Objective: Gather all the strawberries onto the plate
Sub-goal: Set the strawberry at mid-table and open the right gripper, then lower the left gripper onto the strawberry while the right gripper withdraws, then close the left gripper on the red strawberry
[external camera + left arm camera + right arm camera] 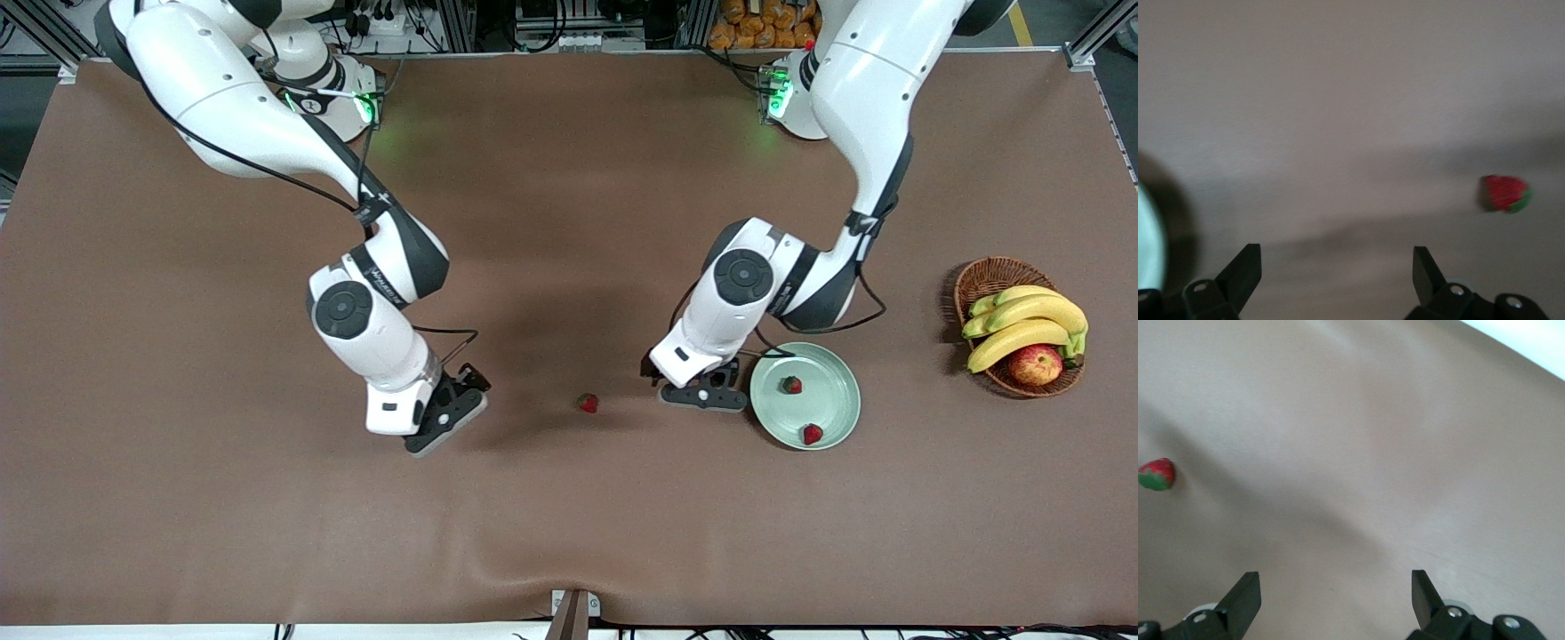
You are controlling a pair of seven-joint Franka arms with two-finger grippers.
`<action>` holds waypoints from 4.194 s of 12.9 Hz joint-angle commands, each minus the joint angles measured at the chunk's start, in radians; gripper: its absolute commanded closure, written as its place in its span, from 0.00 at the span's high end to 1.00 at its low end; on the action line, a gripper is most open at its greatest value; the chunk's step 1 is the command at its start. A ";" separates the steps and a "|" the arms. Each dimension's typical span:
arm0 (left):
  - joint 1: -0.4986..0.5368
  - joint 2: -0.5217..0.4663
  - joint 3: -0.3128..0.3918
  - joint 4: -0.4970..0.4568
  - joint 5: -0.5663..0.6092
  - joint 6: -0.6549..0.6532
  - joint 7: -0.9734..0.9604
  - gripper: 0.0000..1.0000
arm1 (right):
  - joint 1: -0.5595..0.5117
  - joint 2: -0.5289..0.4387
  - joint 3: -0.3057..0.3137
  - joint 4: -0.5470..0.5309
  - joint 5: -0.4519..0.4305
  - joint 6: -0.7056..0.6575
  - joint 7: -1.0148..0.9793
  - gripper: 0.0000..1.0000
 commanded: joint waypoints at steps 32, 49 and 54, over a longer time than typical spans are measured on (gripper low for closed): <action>-0.184 0.257 0.045 0.174 0.384 0.366 -0.095 0.68 | -0.116 -0.793 -0.456 -0.168 0.300 -0.884 0.146 1.00; -0.166 0.300 0.051 0.180 0.389 0.489 -0.104 0.51 | -0.112 -0.779 -0.453 -0.136 0.288 -0.884 0.202 1.00; -0.158 0.298 0.051 0.177 0.404 0.492 -0.105 0.13 | -0.112 -0.779 -0.453 -0.136 0.288 -0.884 0.204 1.00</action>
